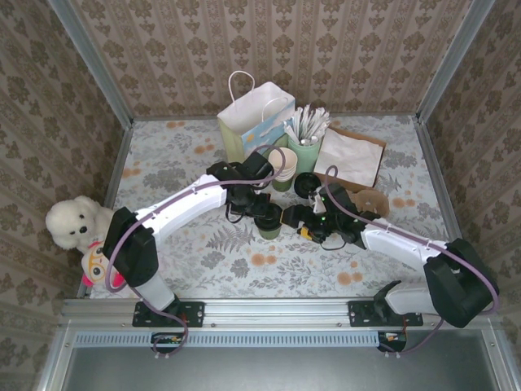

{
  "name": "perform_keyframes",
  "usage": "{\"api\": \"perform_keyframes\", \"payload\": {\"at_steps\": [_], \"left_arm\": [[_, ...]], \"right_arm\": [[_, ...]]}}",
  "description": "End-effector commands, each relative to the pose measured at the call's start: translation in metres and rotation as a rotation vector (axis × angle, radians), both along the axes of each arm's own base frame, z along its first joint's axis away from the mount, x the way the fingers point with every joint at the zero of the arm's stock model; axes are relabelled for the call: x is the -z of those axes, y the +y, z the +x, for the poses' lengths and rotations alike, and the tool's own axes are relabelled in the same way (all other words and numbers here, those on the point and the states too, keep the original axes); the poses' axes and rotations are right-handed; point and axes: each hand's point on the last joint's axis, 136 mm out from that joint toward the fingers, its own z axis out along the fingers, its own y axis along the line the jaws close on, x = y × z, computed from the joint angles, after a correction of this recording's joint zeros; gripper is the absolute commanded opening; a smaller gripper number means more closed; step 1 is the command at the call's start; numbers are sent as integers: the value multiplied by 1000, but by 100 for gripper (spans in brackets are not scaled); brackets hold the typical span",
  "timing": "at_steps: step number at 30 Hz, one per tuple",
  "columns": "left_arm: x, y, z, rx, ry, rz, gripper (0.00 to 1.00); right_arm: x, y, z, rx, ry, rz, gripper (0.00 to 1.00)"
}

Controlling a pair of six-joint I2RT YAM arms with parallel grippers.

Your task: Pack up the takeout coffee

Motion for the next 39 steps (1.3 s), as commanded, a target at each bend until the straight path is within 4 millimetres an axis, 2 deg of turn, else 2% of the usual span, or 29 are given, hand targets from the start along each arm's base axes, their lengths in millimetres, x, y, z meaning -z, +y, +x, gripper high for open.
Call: {"api": "perform_keyframes", "payload": {"at_steps": [1, 5, 10, 13, 17, 21, 22, 25, 27, 30, 31, 32, 34, 37, 39], "left_arm": [[11, 0, -9, 34, 42, 40, 0], [13, 1, -9, 40, 47, 49, 0], [19, 1, -11, 45, 62, 63, 0], [23, 2, -12, 45, 71, 73, 0], [31, 5, -15, 46, 86, 88, 0], [40, 7, -18, 46, 103, 105, 0], [42, 8, -18, 45, 108, 109, 0], [53, 11, -23, 45, 130, 123, 0], [76, 26, -36, 23, 177, 162, 0], [119, 53, -66, -19, 304, 221, 0], [127, 56, -72, -18, 326, 229, 0], [132, 56, -75, -15, 337, 226, 0], [129, 50, -68, 4, 317, 212, 0], [107, 31, -43, 66, 237, 189, 0], [88, 23, -27, 118, 179, 200, 0]], "right_arm": [[-3, 1, 9, 28, 0, 4, 87], [12, -9, 5, 55, 44, -65, 87], [21, -17, 0, 56, 81, -129, 87], [33, -31, -4, 91, 123, -213, 88], [46, -39, -8, 117, 166, -256, 88], [50, -41, -10, 124, 186, -267, 89], [60, -42, -12, 124, 213, -287, 89], [70, -48, -16, 144, 247, -318, 90], [84, -59, -24, 173, 289, -367, 91], [105, -70, -40, 201, 344, -397, 92], [108, -71, -42, 204, 352, -390, 92], [109, -69, -43, 208, 354, -376, 92], [104, -64, -37, 204, 336, -349, 92], [84, -49, -23, 157, 284, -303, 93], [58, -32, -11, 109, 226, -221, 93]]}}
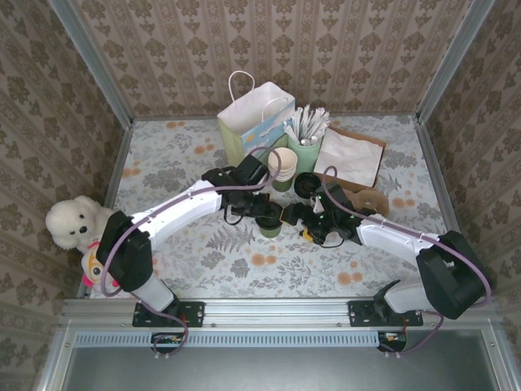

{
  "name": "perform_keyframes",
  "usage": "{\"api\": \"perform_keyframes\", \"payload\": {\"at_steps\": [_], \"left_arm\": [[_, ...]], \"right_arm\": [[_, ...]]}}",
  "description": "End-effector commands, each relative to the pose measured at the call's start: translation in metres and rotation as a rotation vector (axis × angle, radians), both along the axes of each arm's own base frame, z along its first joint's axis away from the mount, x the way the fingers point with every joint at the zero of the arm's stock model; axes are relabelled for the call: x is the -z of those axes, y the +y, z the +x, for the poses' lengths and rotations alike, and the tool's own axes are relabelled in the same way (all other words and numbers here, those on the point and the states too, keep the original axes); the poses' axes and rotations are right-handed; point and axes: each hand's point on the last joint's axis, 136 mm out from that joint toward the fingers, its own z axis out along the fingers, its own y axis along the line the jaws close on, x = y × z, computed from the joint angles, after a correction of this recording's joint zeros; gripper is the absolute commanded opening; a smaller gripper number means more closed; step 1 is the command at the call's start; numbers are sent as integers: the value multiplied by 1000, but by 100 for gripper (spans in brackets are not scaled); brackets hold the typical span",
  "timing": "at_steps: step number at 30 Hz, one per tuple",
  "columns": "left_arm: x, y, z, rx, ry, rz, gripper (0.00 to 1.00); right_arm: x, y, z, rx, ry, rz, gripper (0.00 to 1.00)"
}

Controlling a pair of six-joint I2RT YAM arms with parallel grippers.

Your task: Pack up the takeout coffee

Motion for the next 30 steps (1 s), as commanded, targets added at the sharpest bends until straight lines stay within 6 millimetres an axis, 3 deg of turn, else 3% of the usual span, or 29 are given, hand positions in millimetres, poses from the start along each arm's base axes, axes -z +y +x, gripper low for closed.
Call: {"api": "perform_keyframes", "payload": {"at_steps": [1, 5, 8, 12, 17, 30], "left_arm": [[66, 27, -29, 130, 181, 260, 0], [37, 18, -13, 232, 89, 245, 0], [21, 12, -6, 300, 45, 240, 0], [12, 6, -1, 336, 36, 245, 0], [16, 6, -1, 330, 45, 249, 0], [25, 3, -7, 285, 76, 212, 0]], "right_arm": [[26, -19, -12, 19, 105, -116, 94], [-27, -12, 12, -15, -38, 50, 96], [-41, -17, 26, -60, -71, 104, 95], [-33, -18, 34, -120, -9, 86, 92], [-27, -13, 43, -148, 35, 73, 89], [-9, -9, 38, -167, 87, 71, 89]]}}
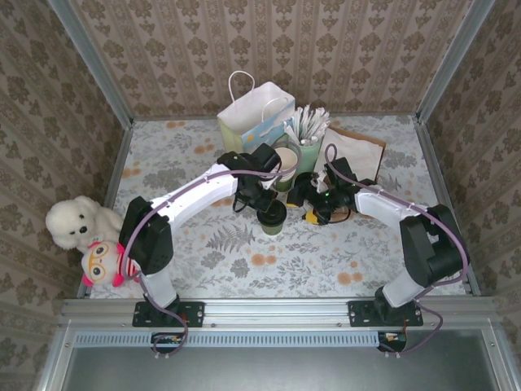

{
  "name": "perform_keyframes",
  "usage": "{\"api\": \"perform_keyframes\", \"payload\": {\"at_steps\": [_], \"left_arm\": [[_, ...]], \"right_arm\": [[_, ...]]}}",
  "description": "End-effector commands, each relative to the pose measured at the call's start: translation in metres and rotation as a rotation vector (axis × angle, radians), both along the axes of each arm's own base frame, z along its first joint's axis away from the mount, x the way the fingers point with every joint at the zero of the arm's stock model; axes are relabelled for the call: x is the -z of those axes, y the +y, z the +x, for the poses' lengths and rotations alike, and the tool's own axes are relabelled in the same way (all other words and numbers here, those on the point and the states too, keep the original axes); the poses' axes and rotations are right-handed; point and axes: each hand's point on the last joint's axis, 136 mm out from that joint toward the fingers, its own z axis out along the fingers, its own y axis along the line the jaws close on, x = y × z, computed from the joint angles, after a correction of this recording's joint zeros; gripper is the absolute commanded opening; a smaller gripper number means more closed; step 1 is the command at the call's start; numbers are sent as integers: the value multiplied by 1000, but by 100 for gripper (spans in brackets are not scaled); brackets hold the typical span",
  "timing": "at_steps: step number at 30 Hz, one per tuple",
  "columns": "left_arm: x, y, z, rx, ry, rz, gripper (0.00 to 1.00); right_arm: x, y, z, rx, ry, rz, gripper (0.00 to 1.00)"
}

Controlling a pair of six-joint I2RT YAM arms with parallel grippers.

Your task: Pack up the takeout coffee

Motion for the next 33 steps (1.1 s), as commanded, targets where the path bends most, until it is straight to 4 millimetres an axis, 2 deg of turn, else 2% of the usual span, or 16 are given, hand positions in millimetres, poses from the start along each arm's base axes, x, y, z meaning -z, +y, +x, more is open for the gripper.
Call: {"api": "perform_keyframes", "payload": {"at_steps": [1, 14, 23, 33], "left_arm": [[34, 12, -22, 2, 109, 82, 0], [52, 10, -37, -46, 179, 52, 0], [77, 24, -50, -117, 228, 93, 0], [87, 30, -54, -191, 231, 91, 0]], "right_arm": [[6, 4, -8, -33, 40, 4, 89], [32, 3, -21, -37, 107, -33, 89], [55, -1, -31, -25, 162, -80, 88], [71, -10, -32, 9, 167, -153, 88]]}}
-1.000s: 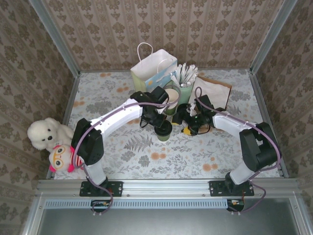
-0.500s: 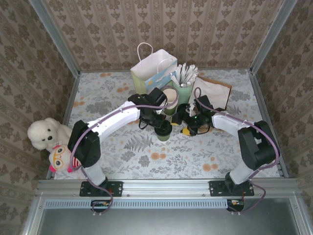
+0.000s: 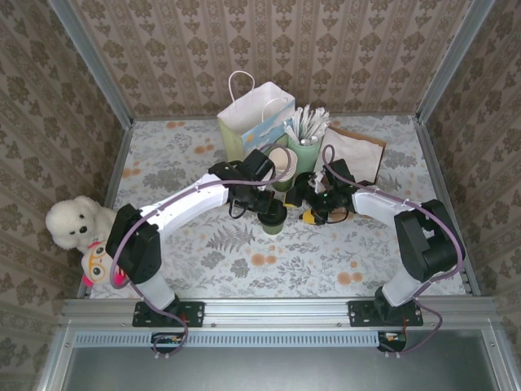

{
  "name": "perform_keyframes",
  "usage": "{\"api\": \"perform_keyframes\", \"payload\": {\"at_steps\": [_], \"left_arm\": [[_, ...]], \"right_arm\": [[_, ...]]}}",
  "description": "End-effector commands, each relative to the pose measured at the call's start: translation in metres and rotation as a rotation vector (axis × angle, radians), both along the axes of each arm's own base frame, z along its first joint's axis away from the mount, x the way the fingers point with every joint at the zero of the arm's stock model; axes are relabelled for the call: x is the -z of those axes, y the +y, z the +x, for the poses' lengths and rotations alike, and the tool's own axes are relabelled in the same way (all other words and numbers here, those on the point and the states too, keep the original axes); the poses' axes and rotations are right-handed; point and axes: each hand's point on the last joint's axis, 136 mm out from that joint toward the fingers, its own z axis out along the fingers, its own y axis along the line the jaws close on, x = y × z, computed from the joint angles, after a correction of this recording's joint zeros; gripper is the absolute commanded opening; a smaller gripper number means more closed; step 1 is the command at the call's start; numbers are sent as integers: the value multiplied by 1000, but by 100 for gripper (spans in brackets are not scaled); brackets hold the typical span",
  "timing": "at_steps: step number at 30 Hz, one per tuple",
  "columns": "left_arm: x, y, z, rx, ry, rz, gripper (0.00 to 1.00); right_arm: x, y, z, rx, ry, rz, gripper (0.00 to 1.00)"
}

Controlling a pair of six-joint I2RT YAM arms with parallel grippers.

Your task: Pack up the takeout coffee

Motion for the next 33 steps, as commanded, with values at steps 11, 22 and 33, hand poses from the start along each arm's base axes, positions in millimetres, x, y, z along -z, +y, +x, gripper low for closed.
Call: {"api": "perform_keyframes", "payload": {"at_steps": [11, 22, 33], "left_arm": [[99, 35, -70, -51, 297, 194, 0], [53, 39, -46, -92, 160, 222, 0], [18, 44, -32, -278, 83, 173, 0]], "right_arm": [[79, -20, -46, 12, 213, -213, 88], [19, 2, -15, 66, 55, -45, 90], [-35, 13, -9, 157, -219, 96, 100]]}}
